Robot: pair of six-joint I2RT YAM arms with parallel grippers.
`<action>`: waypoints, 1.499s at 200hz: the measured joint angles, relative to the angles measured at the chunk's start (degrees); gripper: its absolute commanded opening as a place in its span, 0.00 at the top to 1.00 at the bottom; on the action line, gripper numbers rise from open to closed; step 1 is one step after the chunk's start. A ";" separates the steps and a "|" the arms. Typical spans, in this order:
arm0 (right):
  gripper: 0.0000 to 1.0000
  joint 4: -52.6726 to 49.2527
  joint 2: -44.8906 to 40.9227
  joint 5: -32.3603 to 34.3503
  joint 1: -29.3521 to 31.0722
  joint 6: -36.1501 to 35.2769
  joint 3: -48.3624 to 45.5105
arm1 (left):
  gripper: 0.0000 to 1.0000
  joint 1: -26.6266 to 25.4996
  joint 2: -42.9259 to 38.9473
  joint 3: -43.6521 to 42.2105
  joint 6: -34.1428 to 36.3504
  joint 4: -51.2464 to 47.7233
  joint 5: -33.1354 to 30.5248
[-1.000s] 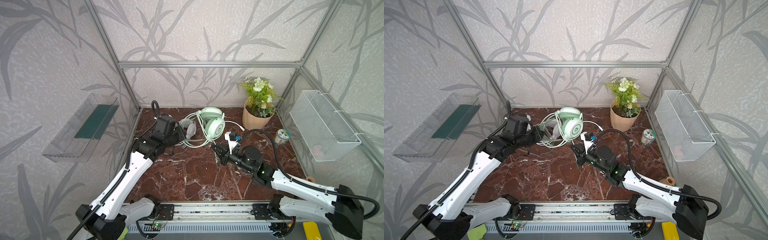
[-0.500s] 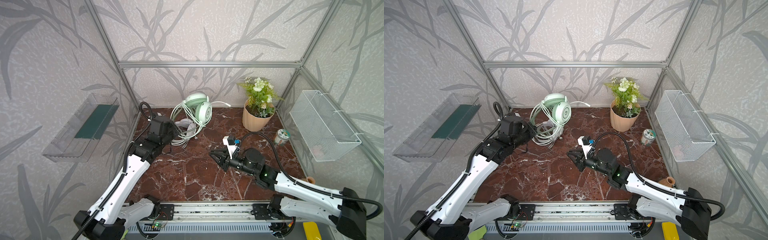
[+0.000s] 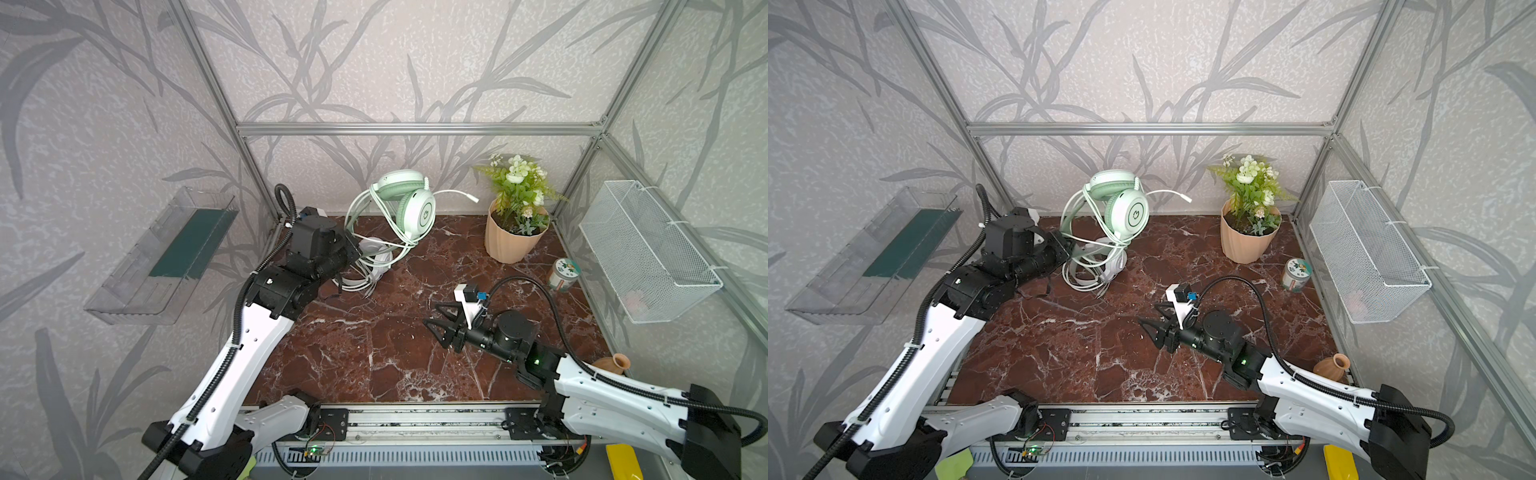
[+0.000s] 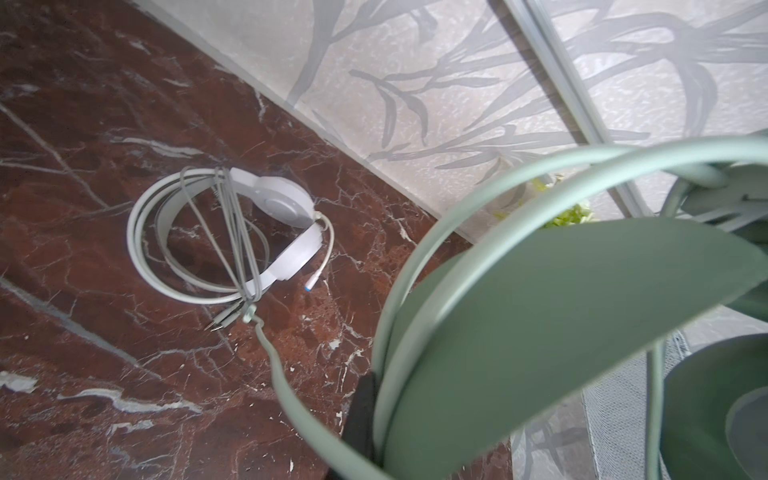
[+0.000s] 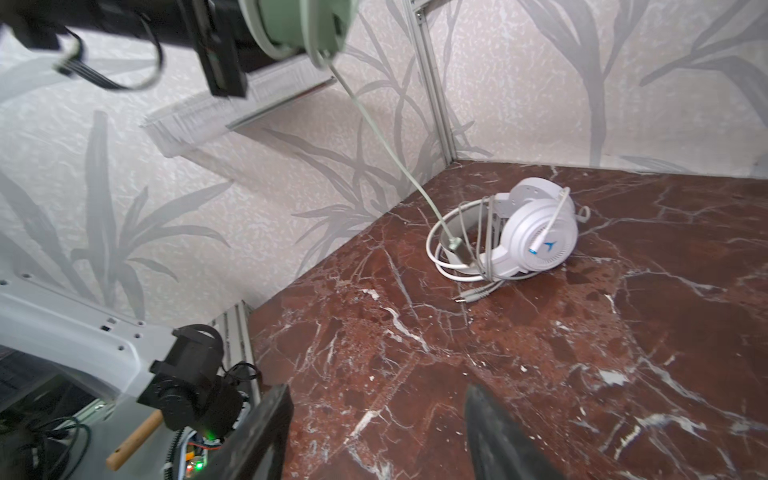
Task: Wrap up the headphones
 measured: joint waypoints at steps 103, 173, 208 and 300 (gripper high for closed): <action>0.24 31.21 28.96 -0.28 1.92 -7.06 2.21 | 1.00 -1.42 5.92 11.65 2.69 -15.39 10.88; 0.17 45.75 52.06 4.83 3.58 -11.47 19.82 | 1.00 -2.95 5.77 11.69 0.81 -15.65 12.37; 0.18 45.53 56.85 8.90 2.56 -15.58 25.42 | 1.00 -4.28 5.73 11.87 0.20 -16.00 12.26; 0.65 41.24 61.27 5.90 1.16 -18.93 33.42 | 1.00 -6.80 5.75 14.75 -0.22 -16.96 11.52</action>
